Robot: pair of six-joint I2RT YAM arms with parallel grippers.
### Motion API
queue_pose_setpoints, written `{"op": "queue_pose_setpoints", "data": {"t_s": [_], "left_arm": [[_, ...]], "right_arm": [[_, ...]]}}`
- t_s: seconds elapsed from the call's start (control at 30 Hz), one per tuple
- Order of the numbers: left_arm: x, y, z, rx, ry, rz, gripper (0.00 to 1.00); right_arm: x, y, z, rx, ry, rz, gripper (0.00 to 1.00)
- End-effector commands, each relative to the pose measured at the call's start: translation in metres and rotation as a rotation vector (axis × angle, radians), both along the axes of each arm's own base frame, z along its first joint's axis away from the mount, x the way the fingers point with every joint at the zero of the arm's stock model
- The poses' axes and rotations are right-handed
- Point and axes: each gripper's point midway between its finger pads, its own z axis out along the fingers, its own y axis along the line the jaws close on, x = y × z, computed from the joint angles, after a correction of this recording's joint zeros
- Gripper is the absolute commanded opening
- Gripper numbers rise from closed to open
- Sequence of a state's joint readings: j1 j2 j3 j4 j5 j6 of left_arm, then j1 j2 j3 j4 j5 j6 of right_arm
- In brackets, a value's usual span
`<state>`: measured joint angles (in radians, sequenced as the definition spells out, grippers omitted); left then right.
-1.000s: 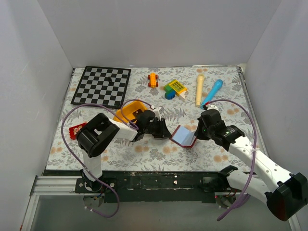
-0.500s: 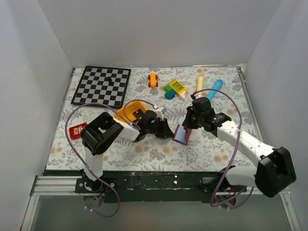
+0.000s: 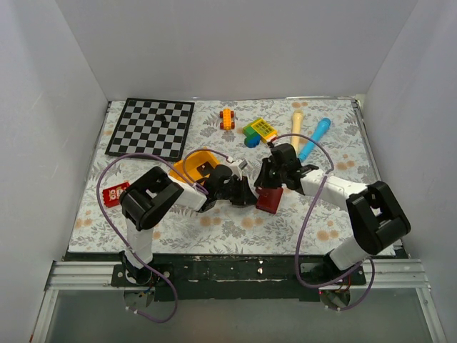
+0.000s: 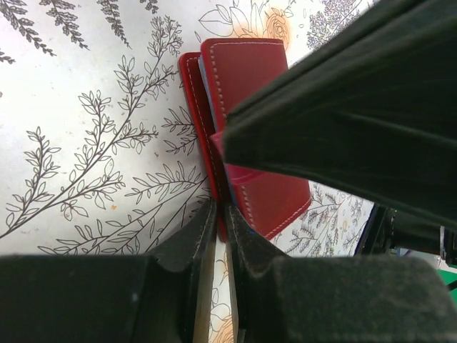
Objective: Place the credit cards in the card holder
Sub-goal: Close the card holder at the center of the board.
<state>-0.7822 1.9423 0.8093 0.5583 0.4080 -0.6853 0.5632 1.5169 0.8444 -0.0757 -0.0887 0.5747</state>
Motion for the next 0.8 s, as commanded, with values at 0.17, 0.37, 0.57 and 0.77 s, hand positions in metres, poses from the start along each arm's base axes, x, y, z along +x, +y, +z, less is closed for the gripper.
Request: {"op": "queue_pose_setpoints", "data": {"t_s": [0.17,0.37,0.57,0.77], "left_arm": [[-0.013,0.010,-0.015,0.049,0.038,-0.008,0.10],[-0.017,0.013,-0.022,0.049,0.057,-0.004,0.10],[-0.021,0.015,-0.025,0.051,0.071,-0.006,0.09],[-0.019,0.015,-0.024,0.062,0.072,0.000,0.09]], "right_arm": [[0.010,0.001,0.021,0.039,-0.105,-0.011,0.61],[-0.002,-0.048,0.052,-0.064,-0.191,-0.141,0.65],[-0.030,-0.094,0.031,-0.132,-0.162,-0.278,0.65],[-0.049,-0.109,-0.004,-0.114,-0.070,-0.345,0.67]]}}
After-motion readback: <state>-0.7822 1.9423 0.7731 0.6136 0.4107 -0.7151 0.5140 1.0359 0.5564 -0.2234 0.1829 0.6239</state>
